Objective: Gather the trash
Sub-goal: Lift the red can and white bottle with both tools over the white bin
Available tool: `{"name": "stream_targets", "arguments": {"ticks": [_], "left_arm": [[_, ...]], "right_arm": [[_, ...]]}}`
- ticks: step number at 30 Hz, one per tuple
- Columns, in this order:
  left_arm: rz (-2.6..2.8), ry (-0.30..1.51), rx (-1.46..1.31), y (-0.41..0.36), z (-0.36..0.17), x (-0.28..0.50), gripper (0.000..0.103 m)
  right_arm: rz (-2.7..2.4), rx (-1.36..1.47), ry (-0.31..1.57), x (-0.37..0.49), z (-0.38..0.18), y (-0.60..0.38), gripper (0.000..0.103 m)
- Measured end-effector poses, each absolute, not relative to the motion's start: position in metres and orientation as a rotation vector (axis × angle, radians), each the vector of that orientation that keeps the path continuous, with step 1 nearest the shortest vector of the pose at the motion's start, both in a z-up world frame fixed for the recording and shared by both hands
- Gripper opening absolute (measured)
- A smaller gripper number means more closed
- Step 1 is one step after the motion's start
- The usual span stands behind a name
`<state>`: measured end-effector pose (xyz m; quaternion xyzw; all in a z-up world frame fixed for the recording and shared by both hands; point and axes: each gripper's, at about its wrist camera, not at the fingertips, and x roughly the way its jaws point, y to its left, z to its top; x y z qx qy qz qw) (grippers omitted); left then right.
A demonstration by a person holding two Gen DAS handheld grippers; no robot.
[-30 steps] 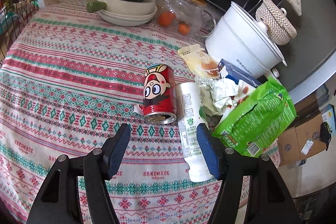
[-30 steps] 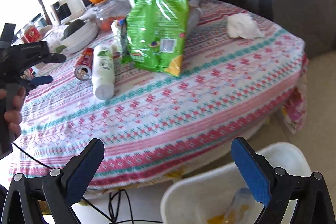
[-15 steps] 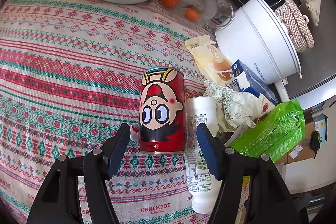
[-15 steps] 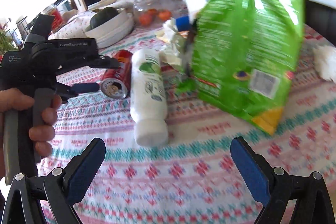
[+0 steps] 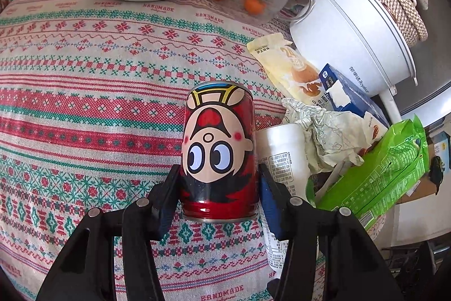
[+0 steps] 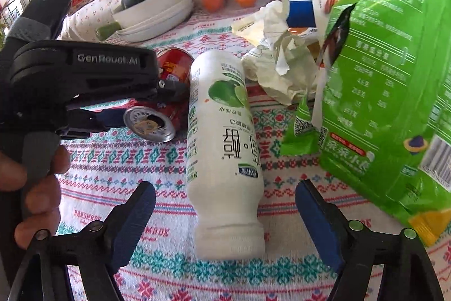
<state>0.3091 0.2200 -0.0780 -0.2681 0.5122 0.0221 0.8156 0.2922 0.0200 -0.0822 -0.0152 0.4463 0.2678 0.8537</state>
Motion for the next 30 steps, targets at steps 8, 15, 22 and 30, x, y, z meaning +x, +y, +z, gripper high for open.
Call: {"name": "stream_targets", "arguments": {"ticks": [8, 15, 22, 30], "left_arm": [[0.052, 1.099, -0.576, 0.226, -0.070, 0.297, 0.055], [0.058, 1.063, -0.490, 0.218, -0.051, 0.275, 0.055], [0.051, 1.032, -0.422, 0.202, -0.035, 0.247, 0.055], [-0.011, 1.023, -0.439, 0.180, -0.021, 0.204, 0.055]], "right_arm": [[0.557, -0.012, 0.984, 0.297, -0.090, 0.025, 0.053], [0.535, 0.042, 1.004, 0.275, -0.086, 0.006, 0.053], [0.546, 0.128, 0.989, 0.227, -0.067, -0.028, 0.052], [0.516, 0.207, 0.995, 0.192, -0.064, -0.053, 0.052]]}}
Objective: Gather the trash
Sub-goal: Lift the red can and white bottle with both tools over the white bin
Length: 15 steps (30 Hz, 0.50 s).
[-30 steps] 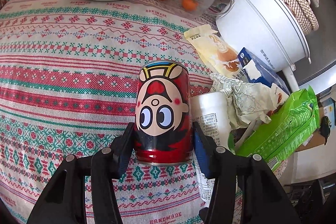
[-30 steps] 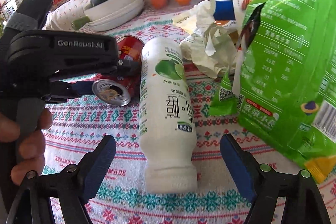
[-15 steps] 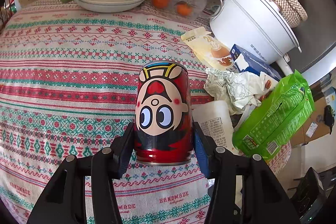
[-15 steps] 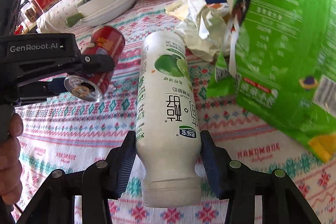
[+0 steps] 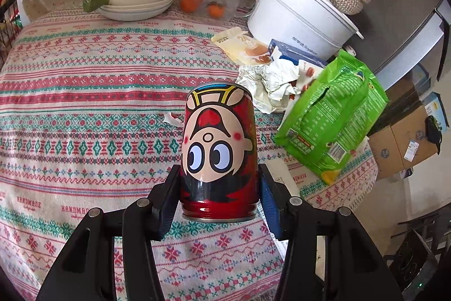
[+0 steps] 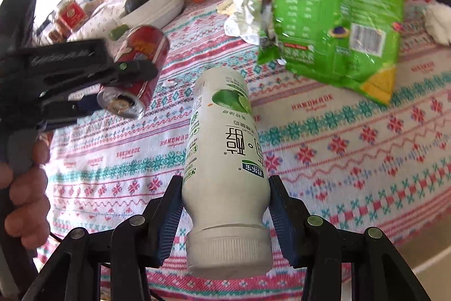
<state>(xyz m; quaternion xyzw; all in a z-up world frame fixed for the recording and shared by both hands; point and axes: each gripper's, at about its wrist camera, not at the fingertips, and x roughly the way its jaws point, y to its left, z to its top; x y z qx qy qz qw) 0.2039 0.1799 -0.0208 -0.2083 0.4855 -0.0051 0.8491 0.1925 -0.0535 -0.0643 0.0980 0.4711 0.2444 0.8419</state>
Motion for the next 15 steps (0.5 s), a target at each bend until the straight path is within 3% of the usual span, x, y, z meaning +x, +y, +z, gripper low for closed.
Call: {"name": "stream_targets", "arguments": {"ticks": [8, 15], "left_arm": [[-0.046, 0.999, -0.422, 0.167, -0.002, 0.170, 0.055], [-0.200, 1.009, -0.419, 0.109, 0.009, 0.135, 0.055]], "right_arm": [[0.530, 0.285, 0.970, 0.158, -0.032, -0.096, 0.052], [0.487, 0.299, 0.928, 0.120, 0.005, -0.160, 0.052]]}}
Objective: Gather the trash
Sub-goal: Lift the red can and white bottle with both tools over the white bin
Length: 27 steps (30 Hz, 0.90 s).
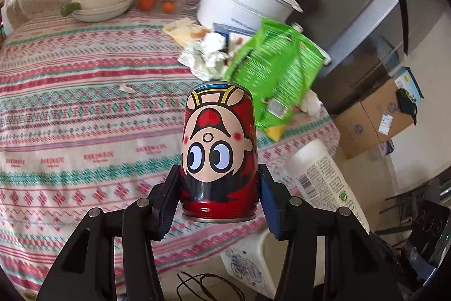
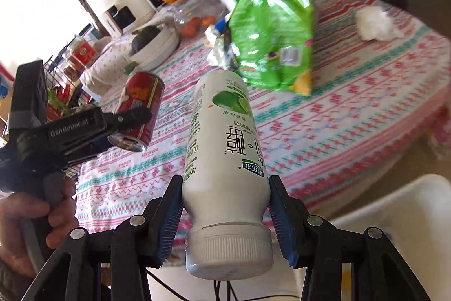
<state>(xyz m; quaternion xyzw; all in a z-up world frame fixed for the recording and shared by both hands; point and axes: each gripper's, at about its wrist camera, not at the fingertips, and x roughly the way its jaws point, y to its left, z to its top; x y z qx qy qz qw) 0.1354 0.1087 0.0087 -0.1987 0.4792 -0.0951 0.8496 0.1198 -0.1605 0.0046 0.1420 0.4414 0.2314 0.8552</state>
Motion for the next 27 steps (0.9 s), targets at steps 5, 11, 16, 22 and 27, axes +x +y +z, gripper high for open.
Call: {"name": "stream_targets", "arguments": {"ticks": [5, 11, 16, 22, 27], "left_arm": [[-0.345, 1.056, -0.379, 0.041, 0.004, 0.105, 0.055], [-0.486, 1.193, -0.288, -0.032, -0.030, 0.083, 0.055], [-0.532, 1.246, -0.184, -0.073, -0.057, 0.075, 0.055], [-0.555, 1.297, -0.110, -0.103, -0.081, 0.071, 0.055], [-0.542, 1.344, -0.053, -0.116, -0.107, 0.074, 0.055]], "right_arm": [[0.385, 0.312, 0.908, 0.094, 0.012, -0.220, 0.052], [0.238, 0.377, 0.984, 0.086, -0.022, -0.283, 0.052], [0.155, 0.329, 1.072, 0.081, -0.051, -0.296, 0.052], [0.106, 0.247, 1.170, 0.079, -0.076, -0.292, 0.052], [0.016, 0.154, 1.219, 0.084, -0.092, -0.293, 0.052]]}}
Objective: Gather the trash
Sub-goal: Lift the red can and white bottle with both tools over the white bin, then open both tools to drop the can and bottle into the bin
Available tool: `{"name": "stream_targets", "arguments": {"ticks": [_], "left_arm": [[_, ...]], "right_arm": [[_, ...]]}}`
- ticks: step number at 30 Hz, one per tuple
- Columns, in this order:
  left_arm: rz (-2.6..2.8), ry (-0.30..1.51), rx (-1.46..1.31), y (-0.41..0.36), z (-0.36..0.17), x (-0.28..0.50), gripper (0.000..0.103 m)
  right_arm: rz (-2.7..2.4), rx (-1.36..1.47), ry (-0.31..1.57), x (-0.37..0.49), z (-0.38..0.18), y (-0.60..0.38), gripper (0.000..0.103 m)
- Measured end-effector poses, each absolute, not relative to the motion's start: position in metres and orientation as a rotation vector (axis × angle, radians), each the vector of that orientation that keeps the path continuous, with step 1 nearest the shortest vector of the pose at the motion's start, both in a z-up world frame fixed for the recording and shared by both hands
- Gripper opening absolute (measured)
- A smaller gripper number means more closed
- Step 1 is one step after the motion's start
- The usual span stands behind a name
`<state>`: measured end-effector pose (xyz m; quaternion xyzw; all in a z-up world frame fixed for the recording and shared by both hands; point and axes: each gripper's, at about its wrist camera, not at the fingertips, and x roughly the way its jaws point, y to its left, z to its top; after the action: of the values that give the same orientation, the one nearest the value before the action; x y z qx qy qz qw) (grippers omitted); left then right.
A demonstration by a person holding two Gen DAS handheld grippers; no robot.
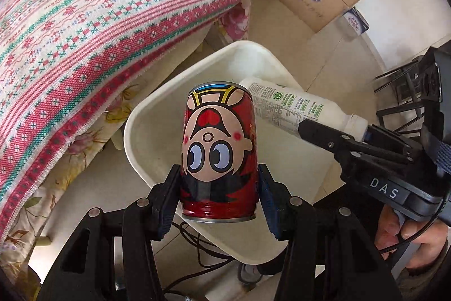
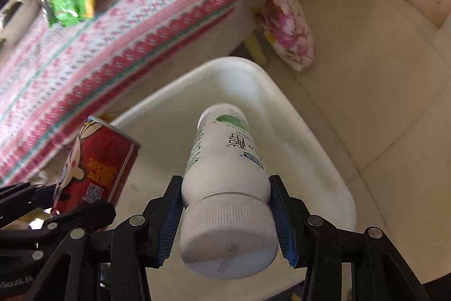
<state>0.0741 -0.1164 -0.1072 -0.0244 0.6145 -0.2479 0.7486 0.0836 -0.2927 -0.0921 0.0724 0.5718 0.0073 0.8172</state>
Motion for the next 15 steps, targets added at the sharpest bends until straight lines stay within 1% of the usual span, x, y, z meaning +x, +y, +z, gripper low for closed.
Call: {"name": "stream_targets", "arguments": {"ticks": [5, 11, 15], "left_arm": [[-0.544, 1.392, -0.041, -0.127, -0.127, 0.082, 0.055], [-0.519, 1.433, -0.017, -0.132, -0.147, 0.091, 0.055], [-0.517, 1.422, -0.015, -0.131, -0.147, 0.094, 0.055]], "right_arm": [[-0.008, 0.004, 1.278, 0.085, -0.111, -0.277, 0.053], [-0.054, -0.057, 1.364, 0.089, -0.137, -0.276, 0.053], [-0.052, -0.047, 1.357, 0.089, -0.137, -0.279, 0.053]]}}
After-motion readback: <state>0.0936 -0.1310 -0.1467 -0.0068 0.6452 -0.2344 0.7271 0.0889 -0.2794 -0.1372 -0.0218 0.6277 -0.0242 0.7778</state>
